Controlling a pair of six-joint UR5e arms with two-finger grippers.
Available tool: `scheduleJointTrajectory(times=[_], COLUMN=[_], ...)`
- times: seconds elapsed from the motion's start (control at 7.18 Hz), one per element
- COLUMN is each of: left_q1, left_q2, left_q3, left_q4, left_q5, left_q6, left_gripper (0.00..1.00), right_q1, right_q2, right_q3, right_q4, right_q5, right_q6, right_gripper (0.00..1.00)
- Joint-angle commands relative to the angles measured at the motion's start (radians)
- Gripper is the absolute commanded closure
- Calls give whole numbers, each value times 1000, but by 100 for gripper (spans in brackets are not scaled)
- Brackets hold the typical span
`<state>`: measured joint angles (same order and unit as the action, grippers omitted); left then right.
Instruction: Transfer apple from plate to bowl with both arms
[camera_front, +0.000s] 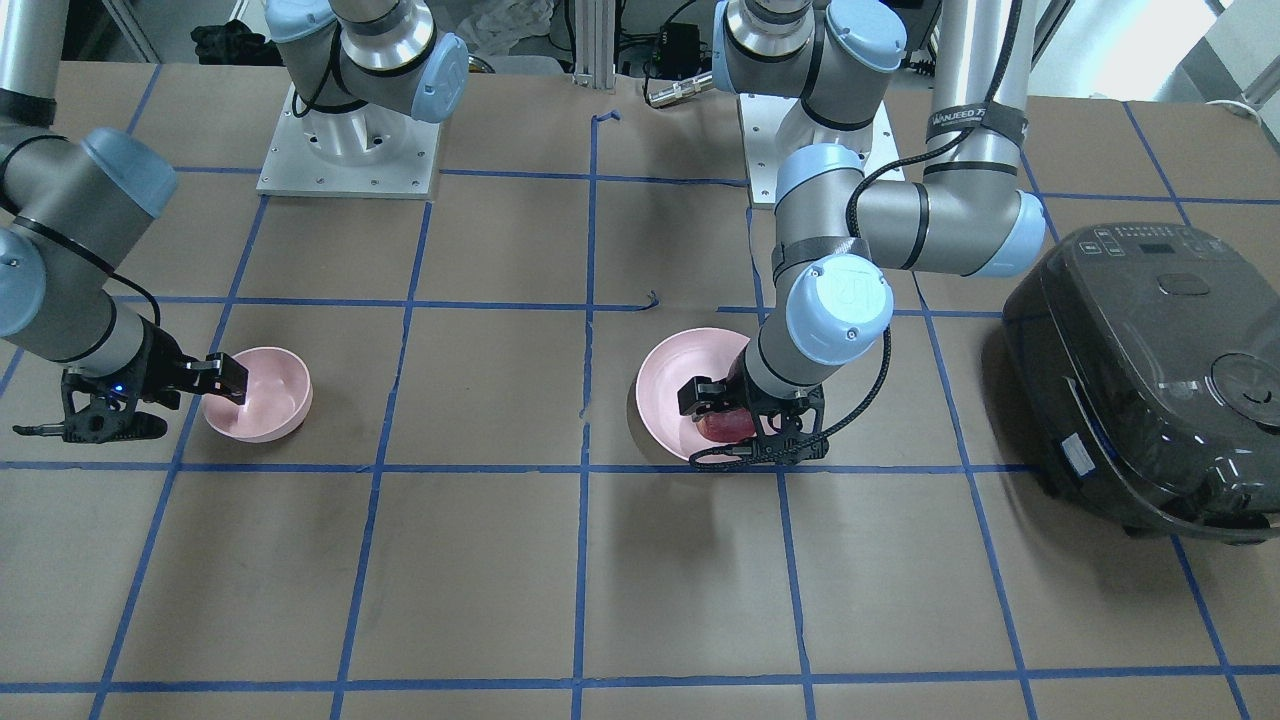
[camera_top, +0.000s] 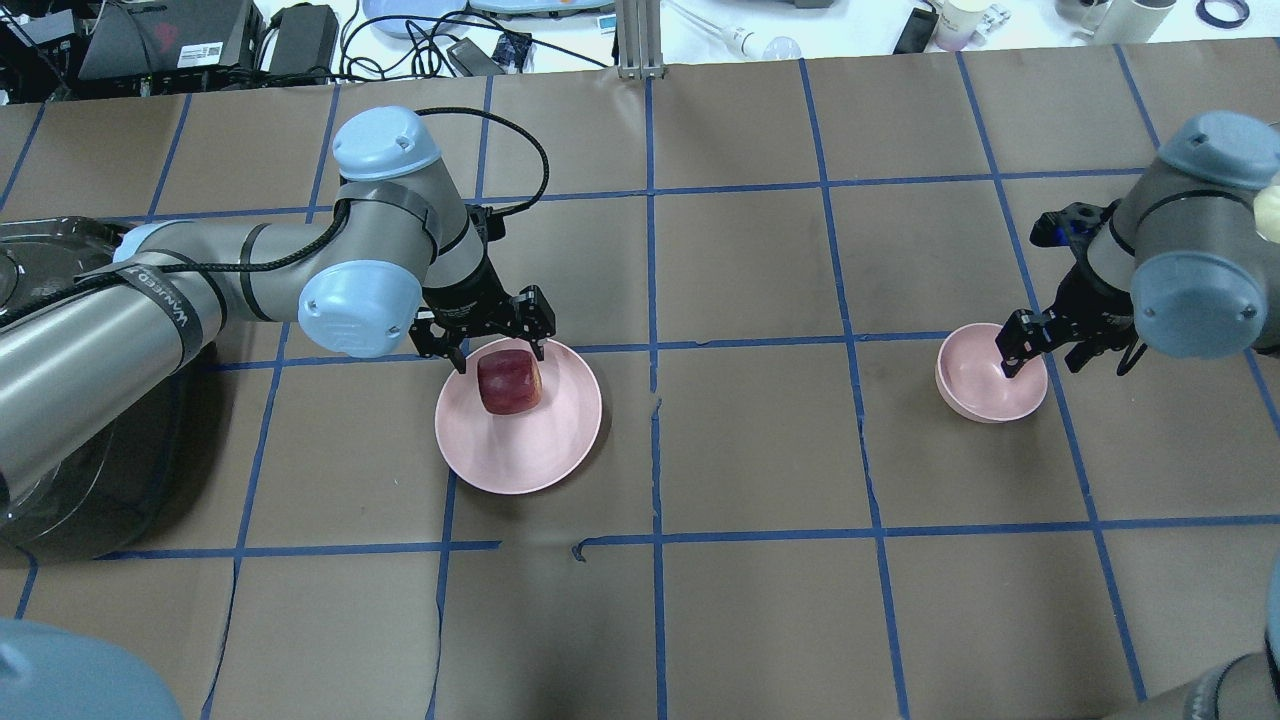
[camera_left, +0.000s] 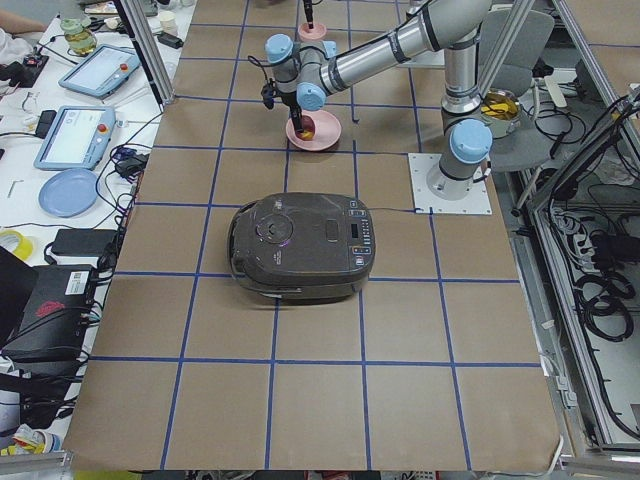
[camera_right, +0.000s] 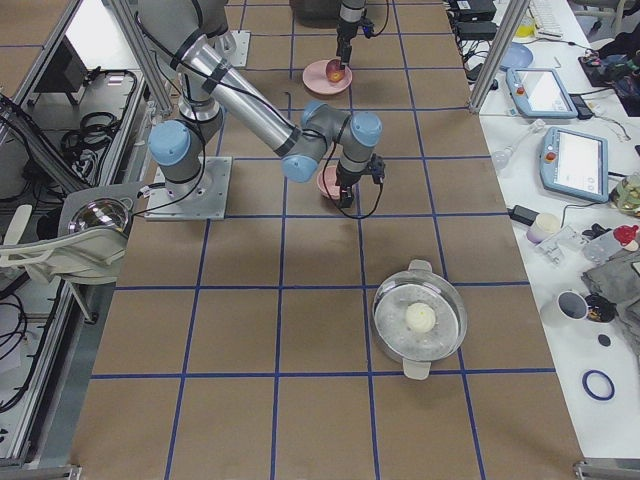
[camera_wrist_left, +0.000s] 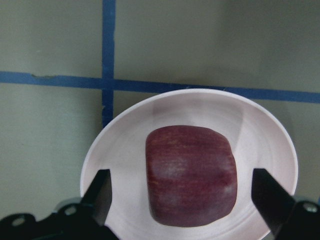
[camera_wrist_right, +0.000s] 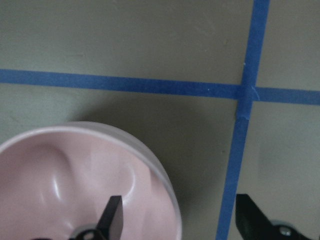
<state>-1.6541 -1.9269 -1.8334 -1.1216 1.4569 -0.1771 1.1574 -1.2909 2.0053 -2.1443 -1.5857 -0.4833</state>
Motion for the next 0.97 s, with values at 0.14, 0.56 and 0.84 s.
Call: scheduleJointTrajectory(times=[0.14, 0.56, 0.84], left_q1=[-12, -23, -23], left_q2=[-24, -38, -37], left_q3=[-4, -4, -4], left_q4=[0, 35, 48], left_q5=[-10, -9, -10], left_q6=[-5, -7, -4], left_gripper=[5, 29, 61], right_q1=[-1, 5, 117], right_q2=[2, -7, -13], right_q3=[17, 17, 17], right_q4=[-28, -19, -12], right_q5=[0, 12, 13], right_q6=[2, 14, 178], right_gripper=[100, 100, 100])
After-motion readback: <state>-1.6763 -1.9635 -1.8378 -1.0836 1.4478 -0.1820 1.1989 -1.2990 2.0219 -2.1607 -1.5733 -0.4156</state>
